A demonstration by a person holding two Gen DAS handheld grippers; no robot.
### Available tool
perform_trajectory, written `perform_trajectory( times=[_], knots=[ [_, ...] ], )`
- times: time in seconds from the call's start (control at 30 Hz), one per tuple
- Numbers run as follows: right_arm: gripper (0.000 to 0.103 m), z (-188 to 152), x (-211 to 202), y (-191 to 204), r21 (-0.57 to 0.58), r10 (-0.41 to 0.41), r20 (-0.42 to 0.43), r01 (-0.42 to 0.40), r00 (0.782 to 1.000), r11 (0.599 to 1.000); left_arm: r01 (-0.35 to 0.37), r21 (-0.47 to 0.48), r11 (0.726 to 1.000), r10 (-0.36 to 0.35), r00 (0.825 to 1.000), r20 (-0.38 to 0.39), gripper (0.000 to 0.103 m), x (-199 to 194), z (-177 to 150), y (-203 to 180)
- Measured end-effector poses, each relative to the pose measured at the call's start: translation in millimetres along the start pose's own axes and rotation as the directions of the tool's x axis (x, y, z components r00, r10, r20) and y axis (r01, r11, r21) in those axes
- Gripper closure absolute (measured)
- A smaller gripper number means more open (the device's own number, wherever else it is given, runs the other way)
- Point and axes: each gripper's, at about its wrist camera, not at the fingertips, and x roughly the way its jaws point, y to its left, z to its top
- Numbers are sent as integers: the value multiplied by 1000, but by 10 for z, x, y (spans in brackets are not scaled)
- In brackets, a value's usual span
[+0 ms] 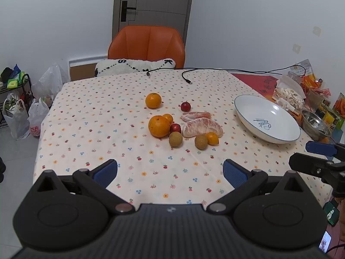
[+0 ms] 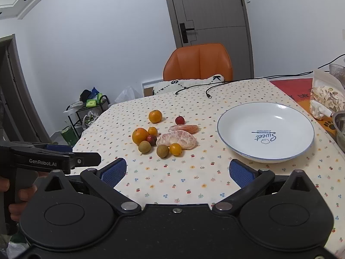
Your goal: Organize fruits
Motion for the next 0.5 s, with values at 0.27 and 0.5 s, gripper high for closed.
perform_trajectory(
  times=[0.27, 0.5],
  knots=[
    [0, -3, 23, 7, -13, -7, -5, 7, 1000, 1000, 0, -20, 1000, 0, 1000, -2, 0, 11, -3, 52],
    [0, -11, 21, 12, -15, -3, -5, 3, 1000, 1000, -1, -16, 1000, 1, 1000, -4, 0, 20, -9, 44]
  ],
)
